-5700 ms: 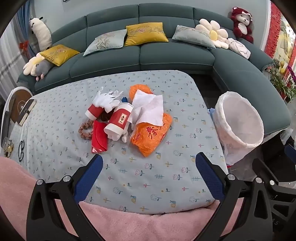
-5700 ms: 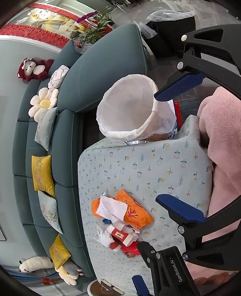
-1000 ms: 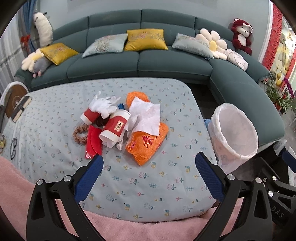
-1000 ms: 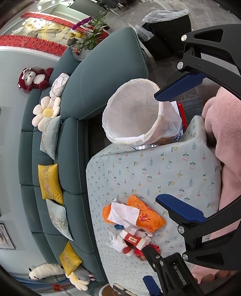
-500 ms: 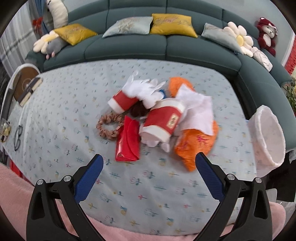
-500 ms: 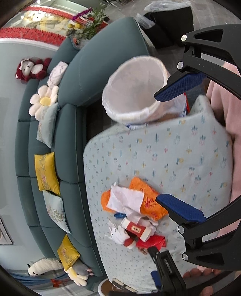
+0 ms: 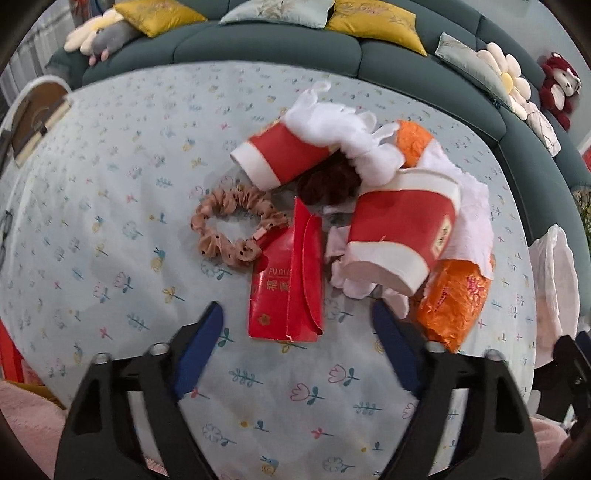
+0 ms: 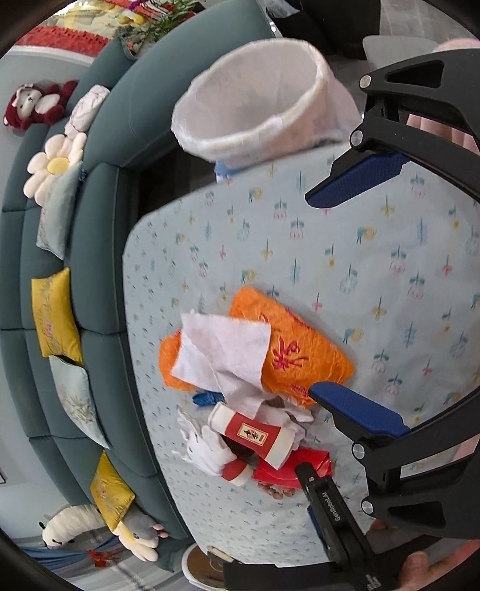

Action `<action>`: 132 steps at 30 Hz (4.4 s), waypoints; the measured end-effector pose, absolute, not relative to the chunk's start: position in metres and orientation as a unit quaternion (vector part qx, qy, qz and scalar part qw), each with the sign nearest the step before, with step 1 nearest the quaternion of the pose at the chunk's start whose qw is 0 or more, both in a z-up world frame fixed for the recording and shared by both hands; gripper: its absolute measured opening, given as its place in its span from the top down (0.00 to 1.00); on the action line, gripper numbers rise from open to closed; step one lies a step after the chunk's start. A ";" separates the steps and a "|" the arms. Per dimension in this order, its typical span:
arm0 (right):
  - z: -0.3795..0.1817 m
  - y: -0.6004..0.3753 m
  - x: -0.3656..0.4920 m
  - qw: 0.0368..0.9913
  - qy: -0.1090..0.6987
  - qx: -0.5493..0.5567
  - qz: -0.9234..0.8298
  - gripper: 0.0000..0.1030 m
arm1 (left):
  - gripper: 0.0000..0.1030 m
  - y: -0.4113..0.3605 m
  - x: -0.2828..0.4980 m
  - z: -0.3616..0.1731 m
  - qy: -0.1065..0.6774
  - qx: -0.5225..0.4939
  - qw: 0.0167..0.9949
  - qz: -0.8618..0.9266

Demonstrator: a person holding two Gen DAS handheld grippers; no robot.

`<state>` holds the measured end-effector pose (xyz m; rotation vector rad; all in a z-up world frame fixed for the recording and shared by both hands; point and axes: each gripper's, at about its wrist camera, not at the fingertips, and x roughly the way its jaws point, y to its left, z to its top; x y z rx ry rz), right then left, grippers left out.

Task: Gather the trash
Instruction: 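Grasp the red envelope with the left tool while the right tool grasps the orange bag, then carry the orange bag with the right tool over the wastebasket and release it, then move both tools back from the wastebasket toward the trash pile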

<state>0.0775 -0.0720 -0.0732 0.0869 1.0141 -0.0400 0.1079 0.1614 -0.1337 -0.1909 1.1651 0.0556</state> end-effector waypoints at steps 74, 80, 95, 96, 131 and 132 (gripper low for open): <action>-0.013 -0.313 0.030 0.900 0.389 0.146 -0.129 0.87 | 1.00 -0.166 0.082 0.020 0.456 -0.035 0.829 -0.322; -0.024 -0.339 0.038 0.894 0.395 0.158 -0.142 0.87 | 0.99 -0.197 0.091 0.012 0.460 -0.025 0.817 -0.347; -0.038 -0.355 0.056 0.889 0.399 0.158 -0.155 0.86 | 0.64 -0.219 0.118 -0.001 0.467 -0.026 0.816 -0.339; -0.039 -0.355 0.056 0.889 0.400 0.158 -0.155 0.86 | 0.64 -0.215 0.119 -0.001 0.466 -0.024 0.819 -0.335; 0.022 -0.228 0.060 0.918 0.372 0.108 -0.087 0.39 | 0.29 -0.036 0.108 0.010 0.449 -0.051 0.875 -0.176; 0.023 -0.221 0.060 0.918 0.372 0.107 -0.083 0.39 | 0.26 -0.024 0.107 0.008 0.449 -0.055 0.876 -0.166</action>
